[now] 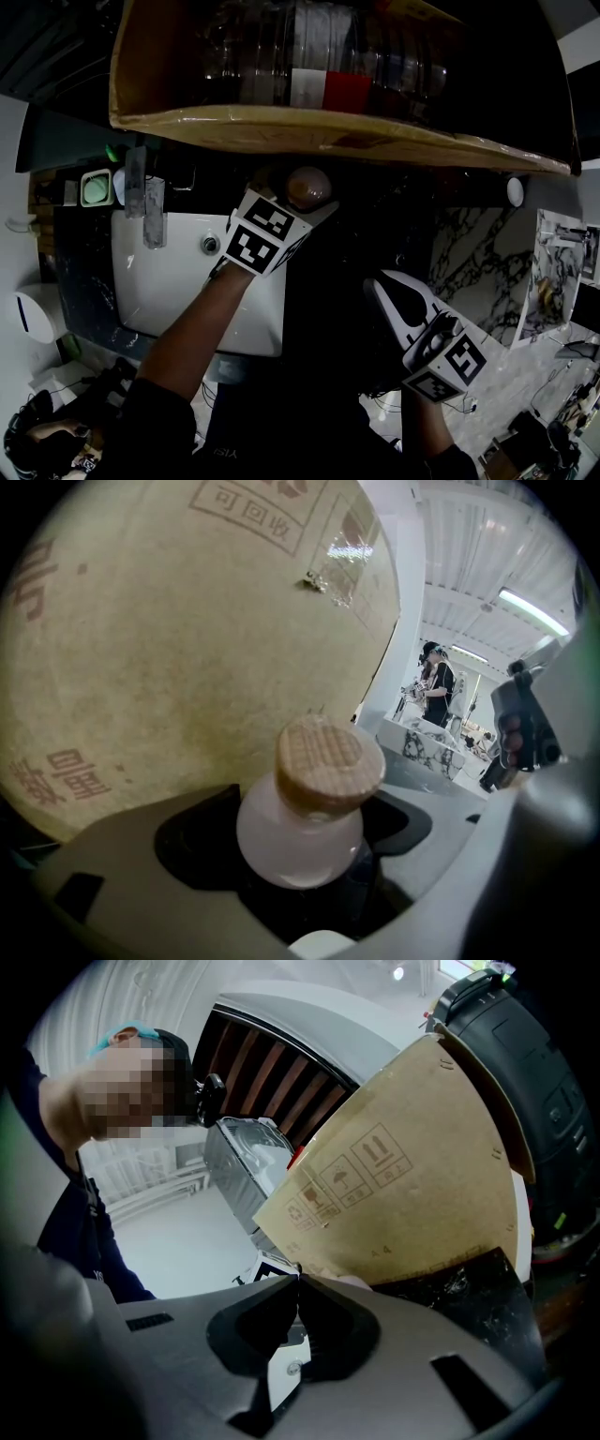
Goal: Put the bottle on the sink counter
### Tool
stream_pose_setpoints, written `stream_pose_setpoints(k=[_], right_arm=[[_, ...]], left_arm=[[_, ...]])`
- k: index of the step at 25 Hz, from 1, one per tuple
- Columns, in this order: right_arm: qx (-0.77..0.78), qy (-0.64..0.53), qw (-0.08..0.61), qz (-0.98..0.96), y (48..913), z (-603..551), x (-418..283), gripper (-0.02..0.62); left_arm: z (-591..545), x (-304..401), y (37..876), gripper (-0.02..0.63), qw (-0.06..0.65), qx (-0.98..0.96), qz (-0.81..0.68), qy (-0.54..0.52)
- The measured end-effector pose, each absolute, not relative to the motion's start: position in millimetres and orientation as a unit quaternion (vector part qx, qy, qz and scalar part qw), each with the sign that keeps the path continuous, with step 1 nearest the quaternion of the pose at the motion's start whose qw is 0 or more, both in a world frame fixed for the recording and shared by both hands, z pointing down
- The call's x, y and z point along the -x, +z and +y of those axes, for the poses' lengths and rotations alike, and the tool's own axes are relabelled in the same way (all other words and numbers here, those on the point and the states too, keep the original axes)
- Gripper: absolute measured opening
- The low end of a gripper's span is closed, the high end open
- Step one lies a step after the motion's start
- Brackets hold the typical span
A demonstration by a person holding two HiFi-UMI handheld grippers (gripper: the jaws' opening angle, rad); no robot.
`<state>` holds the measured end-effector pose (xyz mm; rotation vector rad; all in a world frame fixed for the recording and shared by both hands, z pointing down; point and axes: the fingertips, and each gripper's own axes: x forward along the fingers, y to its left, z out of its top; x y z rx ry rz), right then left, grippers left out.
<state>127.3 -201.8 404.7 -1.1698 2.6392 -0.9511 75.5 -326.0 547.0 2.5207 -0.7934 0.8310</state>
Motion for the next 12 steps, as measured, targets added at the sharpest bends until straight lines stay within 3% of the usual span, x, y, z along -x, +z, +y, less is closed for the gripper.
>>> stream_pose_setpoints(k=[12], right_arm=[[0.386, -0.318, 0.053, 0.864, 407.3, -202.5, -132.4, 0.026]], left_arm=[[-328.0, -79.5, 552.9, 0.387, 0.181, -0.890, -0.285, 0.307]])
